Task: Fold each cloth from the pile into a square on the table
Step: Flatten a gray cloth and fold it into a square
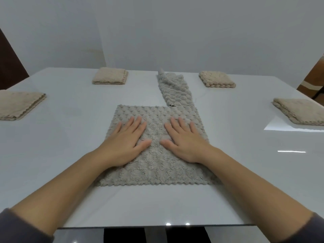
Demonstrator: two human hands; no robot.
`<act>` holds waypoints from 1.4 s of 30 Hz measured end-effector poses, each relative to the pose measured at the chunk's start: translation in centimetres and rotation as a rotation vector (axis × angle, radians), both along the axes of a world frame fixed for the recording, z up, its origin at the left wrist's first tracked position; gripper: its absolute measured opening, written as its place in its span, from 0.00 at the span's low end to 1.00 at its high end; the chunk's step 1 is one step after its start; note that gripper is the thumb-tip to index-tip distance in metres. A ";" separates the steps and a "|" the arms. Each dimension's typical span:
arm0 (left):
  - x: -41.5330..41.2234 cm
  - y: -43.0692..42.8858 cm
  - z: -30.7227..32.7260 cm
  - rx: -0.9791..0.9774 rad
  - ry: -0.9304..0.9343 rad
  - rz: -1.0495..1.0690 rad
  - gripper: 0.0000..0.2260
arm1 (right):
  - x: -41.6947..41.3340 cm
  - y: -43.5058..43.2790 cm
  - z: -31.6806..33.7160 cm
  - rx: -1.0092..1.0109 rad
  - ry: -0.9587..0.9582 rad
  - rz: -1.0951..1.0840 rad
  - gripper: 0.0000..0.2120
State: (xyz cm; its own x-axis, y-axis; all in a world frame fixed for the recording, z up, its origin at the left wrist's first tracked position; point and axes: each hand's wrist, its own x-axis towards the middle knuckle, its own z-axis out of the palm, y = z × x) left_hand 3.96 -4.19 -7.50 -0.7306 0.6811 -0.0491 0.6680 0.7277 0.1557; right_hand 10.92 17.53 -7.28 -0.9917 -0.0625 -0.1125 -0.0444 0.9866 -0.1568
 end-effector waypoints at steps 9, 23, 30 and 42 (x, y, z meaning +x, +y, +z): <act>2.8 -3.0 0.9 0.368 0.122 -0.251 0.22 | 4.1 2.0 0.2 -0.059 0.275 0.027 0.29; 6.4 -3.6 1.7 0.296 0.178 -0.113 0.11 | 8.8 -1.3 1.4 -0.051 0.351 -0.017 0.21; 5.1 -7.4 1.4 0.592 0.000 0.226 0.12 | 9.0 3.4 1.2 -0.314 0.372 -0.156 0.15; 4.3 -6.5 2.7 0.674 -0.186 0.376 0.21 | 8.6 6.5 3.1 -0.844 0.236 -0.245 0.03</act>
State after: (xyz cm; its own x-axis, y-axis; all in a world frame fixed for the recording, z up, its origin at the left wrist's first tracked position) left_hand 8.22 -10.74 -4.83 -0.9378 0.3167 0.1423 0.3160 0.6086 0.7278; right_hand 19.48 24.07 -4.13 -0.9795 0.1838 0.0828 0.0288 0.5342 -0.8449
